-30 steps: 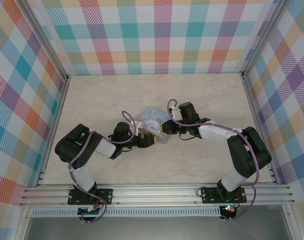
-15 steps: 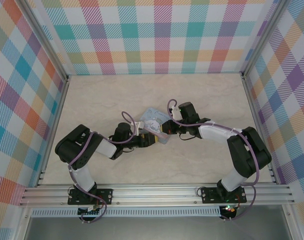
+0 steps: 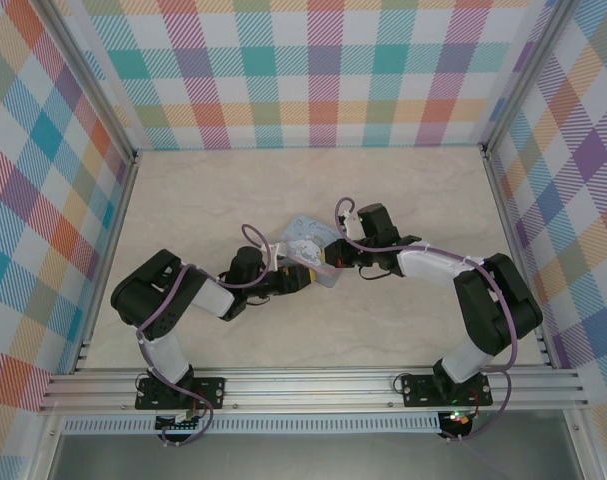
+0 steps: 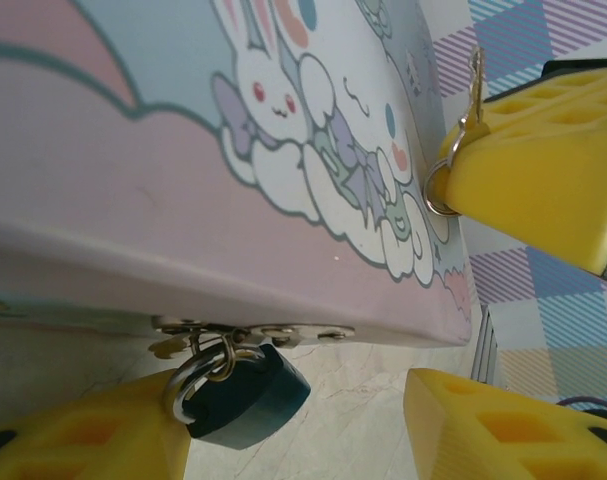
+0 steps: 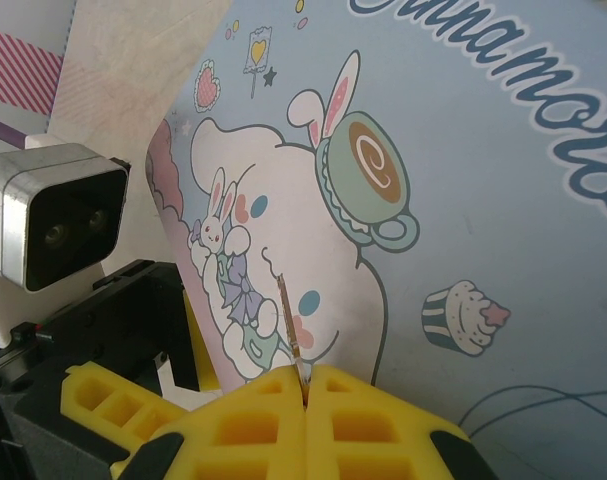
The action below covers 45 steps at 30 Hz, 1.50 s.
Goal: Unlock the padlock with the key
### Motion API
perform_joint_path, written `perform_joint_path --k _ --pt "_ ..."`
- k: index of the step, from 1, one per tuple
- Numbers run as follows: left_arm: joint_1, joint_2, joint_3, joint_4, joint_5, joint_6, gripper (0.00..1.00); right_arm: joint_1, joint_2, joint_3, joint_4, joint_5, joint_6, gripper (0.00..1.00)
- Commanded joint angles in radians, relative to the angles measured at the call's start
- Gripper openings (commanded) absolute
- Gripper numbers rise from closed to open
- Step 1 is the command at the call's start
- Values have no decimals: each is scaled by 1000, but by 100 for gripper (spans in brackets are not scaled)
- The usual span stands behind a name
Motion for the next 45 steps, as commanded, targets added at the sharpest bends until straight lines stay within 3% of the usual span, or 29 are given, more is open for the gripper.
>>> perform_joint_path --k 1,45 --pt "-29 -27 -11 108 -26 -19 55 1 26 7 -31 11 1 1" --pt "-102 -26 -57 110 -198 -103 37 1 24 -3 -24 5 4 1"
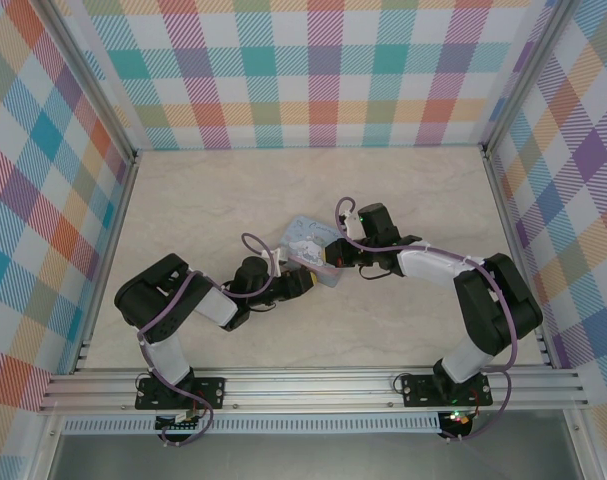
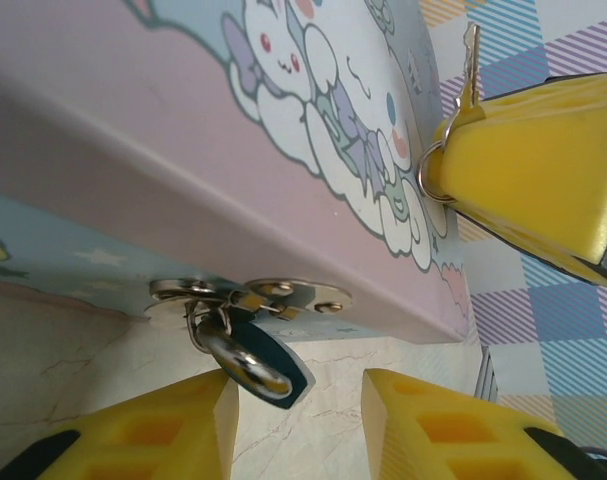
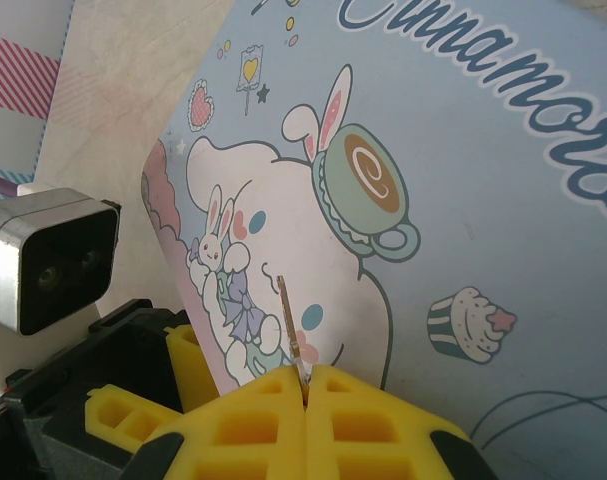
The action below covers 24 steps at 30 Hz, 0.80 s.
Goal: Unlock the padlock with the key
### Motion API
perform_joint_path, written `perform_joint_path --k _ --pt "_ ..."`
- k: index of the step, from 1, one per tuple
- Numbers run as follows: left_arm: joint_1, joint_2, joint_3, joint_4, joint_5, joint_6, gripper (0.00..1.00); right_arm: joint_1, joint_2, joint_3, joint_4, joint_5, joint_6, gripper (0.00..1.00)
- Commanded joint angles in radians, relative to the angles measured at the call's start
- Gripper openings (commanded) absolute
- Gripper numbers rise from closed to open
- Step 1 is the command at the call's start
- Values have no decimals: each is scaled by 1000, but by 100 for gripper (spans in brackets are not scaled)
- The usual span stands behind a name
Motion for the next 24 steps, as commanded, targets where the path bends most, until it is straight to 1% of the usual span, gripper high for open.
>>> perform_joint_path --k 1,9,13,24 --pt "-13 -25 -6 3 -33 -2 37 3 24 -3 -26 -2 3 1" --pt "-13 -17 7 -51 -77 -13 35 3 20 -4 -26 -2 1 1" --pt "-13 -7 17 -48 -80 -18 32 4 20 -5 -26 -4 1 1" --pt "-13 18 34 -42 -81 -25 29 4 21 -1 -26 -5 -2 1"
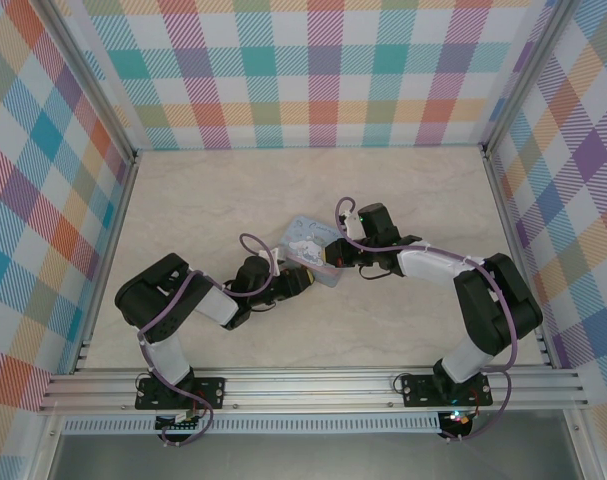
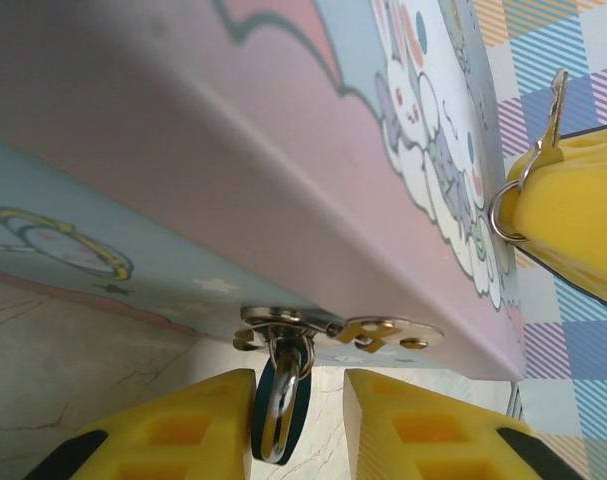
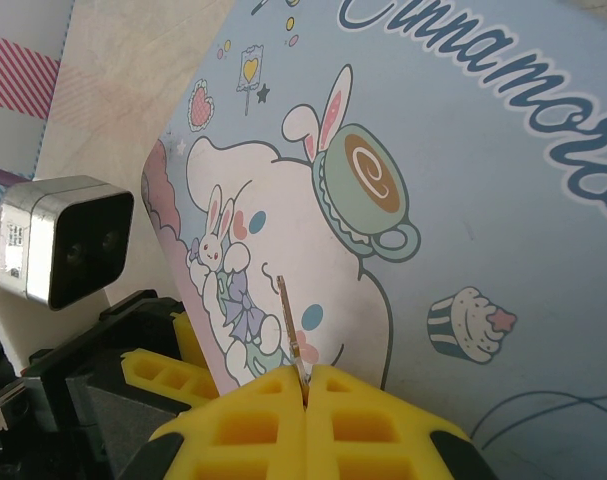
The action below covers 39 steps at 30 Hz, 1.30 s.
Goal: Unlock the padlock with the key
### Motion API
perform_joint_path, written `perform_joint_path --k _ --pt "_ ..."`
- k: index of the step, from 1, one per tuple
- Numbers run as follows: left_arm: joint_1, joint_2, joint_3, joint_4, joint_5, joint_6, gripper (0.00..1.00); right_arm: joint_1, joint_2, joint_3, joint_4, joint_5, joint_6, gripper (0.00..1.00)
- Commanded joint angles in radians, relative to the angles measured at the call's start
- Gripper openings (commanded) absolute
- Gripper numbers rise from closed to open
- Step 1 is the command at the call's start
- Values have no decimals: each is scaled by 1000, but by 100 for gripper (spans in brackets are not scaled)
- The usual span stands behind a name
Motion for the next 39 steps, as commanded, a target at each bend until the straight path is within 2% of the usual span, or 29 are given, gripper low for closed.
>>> perform_joint_path --k 1,12,30,39 --pt "-13 15 20 12 -13 -12 29 3 22 -2 -26 -6 -1 1" --pt "-16 14 9 9 -48 -31 30 3 32 0 -21 -10 1 1" --pt "-99 51 -17 83 -237 -96 26 3 32 0 -9 -19 2 1" --pt "-103 49 -23 84 -265 -104 23 3 32 3 -11 -20 2 1"
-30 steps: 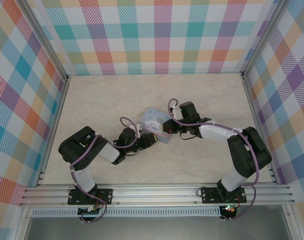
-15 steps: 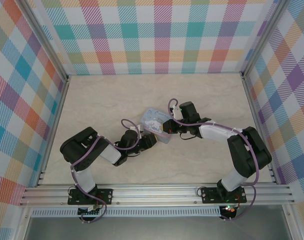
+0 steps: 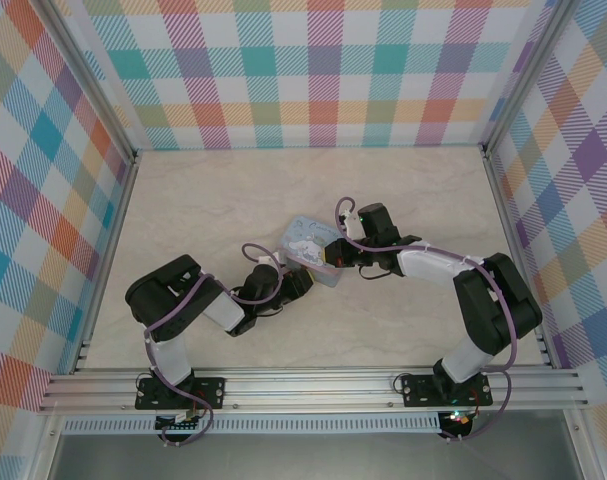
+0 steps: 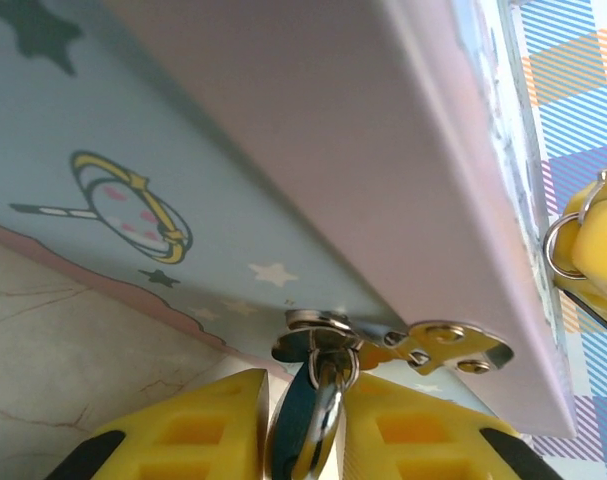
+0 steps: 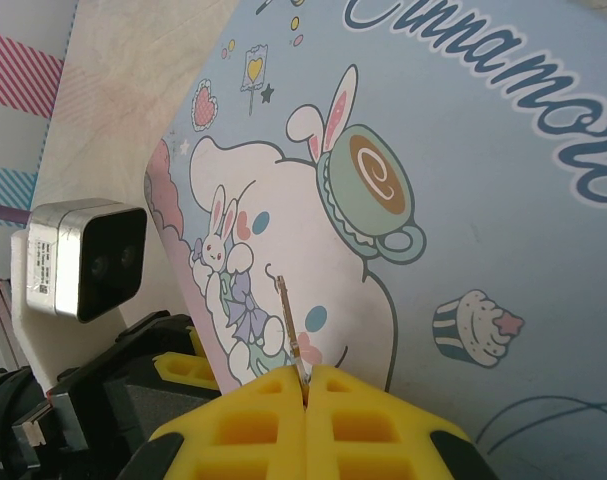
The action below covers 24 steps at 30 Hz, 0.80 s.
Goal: Unlock the padlock with the key
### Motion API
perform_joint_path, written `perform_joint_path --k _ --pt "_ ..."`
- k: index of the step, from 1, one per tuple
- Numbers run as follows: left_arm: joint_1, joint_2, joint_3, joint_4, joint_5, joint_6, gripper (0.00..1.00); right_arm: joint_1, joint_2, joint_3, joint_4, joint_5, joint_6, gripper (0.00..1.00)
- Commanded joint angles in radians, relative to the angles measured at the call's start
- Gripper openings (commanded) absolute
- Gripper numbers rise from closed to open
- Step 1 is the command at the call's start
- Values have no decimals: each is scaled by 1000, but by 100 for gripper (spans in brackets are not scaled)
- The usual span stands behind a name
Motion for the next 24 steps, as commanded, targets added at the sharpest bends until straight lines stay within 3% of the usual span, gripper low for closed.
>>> perform_joint_path --k 1,24 --pt "-14 10 -12 25 -34 -7 22 3 30 3 -17 -13 2 1" --pt "-51 7 -18 8 -104 -27 25 4 31 -3 -11 -16 7 1"
